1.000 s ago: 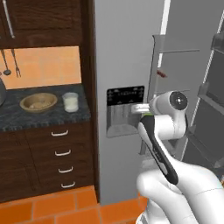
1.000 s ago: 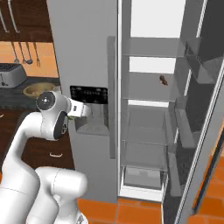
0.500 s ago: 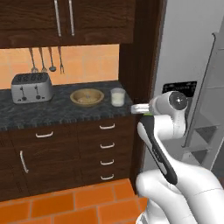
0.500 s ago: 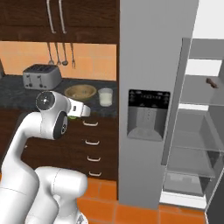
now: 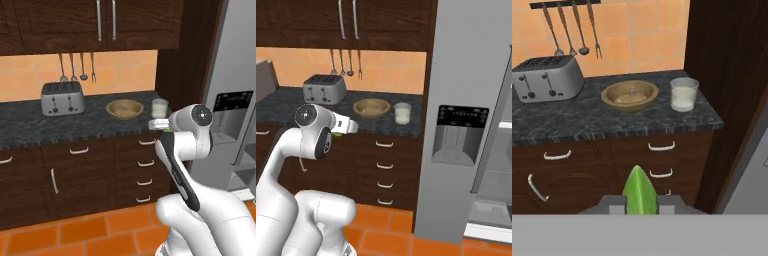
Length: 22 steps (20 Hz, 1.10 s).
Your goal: Grab a lemon wedge from the fridge and one ice cube from the ice bowl, and put them in the glass of lemonade.
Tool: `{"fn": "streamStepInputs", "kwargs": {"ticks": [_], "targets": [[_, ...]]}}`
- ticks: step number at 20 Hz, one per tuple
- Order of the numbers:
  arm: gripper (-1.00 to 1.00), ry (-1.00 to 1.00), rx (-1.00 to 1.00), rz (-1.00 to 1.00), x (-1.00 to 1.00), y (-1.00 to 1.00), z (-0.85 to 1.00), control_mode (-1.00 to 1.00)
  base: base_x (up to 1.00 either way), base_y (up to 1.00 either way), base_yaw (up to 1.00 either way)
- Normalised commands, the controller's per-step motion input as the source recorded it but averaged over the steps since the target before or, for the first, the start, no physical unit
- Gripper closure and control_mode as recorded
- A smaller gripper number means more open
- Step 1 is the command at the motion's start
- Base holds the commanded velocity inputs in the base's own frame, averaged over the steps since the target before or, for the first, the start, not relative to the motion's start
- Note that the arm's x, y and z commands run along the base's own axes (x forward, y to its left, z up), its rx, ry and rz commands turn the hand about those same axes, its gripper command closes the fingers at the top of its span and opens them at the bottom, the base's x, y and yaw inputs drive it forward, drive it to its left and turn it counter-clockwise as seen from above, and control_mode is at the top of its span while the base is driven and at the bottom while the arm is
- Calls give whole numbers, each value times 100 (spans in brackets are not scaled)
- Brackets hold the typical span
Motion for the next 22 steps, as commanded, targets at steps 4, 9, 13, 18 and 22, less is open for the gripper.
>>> {"fn": "streamStepInputs", "kwargs": {"ticks": [4,9,13,18,22], "targets": [[100,0,0,0,0,0,0,100,58,0,-3],[100,0,0,0,0,0,0,100,76,0,-5],[100,0,0,0,0,0,0,100,73,0,-6],[100,0,0,0,0,0,0,100,66,0,-7],[100,0,0,0,0,0,0,100,54,0,-8]]}}
